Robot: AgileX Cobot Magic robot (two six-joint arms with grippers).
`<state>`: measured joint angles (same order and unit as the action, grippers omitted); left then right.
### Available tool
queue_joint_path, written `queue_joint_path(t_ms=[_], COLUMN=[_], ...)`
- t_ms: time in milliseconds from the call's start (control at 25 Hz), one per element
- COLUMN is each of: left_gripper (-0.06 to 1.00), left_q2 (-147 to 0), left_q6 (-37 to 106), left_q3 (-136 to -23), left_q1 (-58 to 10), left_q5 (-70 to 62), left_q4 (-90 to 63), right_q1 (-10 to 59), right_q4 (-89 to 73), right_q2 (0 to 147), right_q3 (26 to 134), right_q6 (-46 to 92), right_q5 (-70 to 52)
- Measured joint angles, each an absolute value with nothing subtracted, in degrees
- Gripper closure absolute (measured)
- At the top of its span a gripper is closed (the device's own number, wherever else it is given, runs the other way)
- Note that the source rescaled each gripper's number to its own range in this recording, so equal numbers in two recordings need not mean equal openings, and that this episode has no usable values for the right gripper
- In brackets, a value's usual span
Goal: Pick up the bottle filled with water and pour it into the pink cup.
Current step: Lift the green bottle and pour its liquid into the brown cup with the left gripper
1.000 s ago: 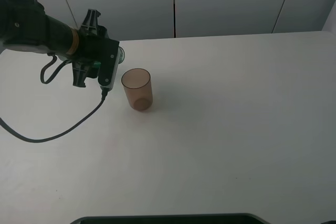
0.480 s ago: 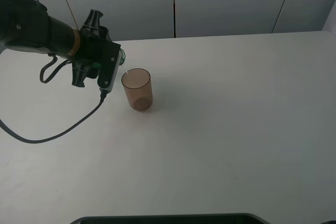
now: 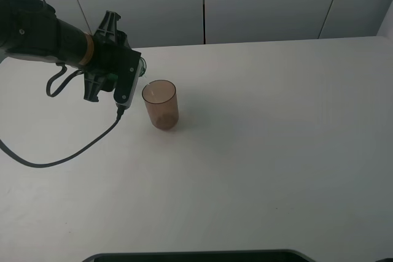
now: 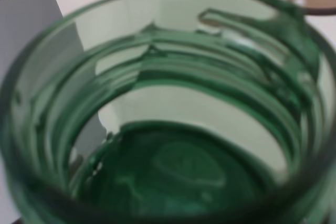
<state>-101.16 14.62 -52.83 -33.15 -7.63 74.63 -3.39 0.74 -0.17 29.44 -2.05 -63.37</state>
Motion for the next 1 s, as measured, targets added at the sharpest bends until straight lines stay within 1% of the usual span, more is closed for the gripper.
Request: queue_joint_path(t_ms=[1000], left_gripper=[0.94], left_q2=[-101.16], left_q6=[14.62], left_q3=[-52.83], left_q1=[-33.15], left_q5=[-8.21], left_q4=[76.40], right_q1=[-3.39], right_q4=[0.74], right_q2=[-0.17], right_q3=[29.44], right_q6=[-2.05], right_q5=[-63.37])
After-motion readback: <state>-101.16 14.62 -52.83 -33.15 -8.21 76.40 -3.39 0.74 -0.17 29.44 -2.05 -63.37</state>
